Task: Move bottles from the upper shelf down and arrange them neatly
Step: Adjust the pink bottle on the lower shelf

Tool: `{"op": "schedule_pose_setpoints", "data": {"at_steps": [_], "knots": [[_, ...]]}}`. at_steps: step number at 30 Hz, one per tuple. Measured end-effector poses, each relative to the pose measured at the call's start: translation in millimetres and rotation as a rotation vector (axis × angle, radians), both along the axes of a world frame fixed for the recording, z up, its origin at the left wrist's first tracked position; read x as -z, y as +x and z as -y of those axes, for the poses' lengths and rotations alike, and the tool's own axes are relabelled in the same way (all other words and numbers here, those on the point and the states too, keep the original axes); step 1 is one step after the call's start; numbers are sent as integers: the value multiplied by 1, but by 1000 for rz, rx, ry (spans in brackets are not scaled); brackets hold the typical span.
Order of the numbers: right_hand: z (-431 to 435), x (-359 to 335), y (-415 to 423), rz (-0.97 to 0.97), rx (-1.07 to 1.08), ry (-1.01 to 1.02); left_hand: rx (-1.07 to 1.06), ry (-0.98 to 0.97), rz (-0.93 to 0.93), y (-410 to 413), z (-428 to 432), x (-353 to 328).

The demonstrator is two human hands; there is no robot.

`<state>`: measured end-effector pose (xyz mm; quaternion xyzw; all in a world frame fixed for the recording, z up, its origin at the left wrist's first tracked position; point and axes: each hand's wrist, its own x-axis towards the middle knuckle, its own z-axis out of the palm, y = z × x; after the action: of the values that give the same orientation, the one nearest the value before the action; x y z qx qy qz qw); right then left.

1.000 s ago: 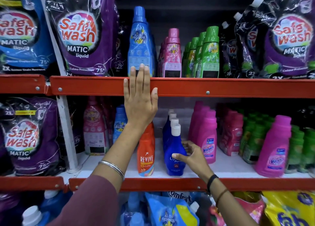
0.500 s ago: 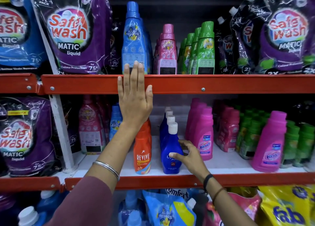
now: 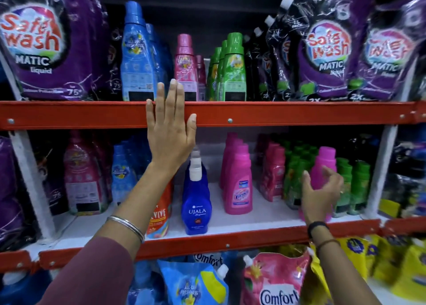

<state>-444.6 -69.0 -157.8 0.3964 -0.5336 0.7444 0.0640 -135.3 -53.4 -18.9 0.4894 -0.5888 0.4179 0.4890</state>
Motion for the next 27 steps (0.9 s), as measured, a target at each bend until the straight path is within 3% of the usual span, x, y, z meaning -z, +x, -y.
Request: {"op": "schedule_pose_setpoints", "data": {"at_steps": [7, 18, 27], "knots": [[18, 13, -46, -51, -27, 442, -30, -12, 4, 0, 4, 1], [-8, -11, -17, -197, 121, 423, -52, -42, 6, 0, 6, 1], [-15, -14, 71, -296, -74, 439, -45, -49, 24, 3, 6, 2]]}}
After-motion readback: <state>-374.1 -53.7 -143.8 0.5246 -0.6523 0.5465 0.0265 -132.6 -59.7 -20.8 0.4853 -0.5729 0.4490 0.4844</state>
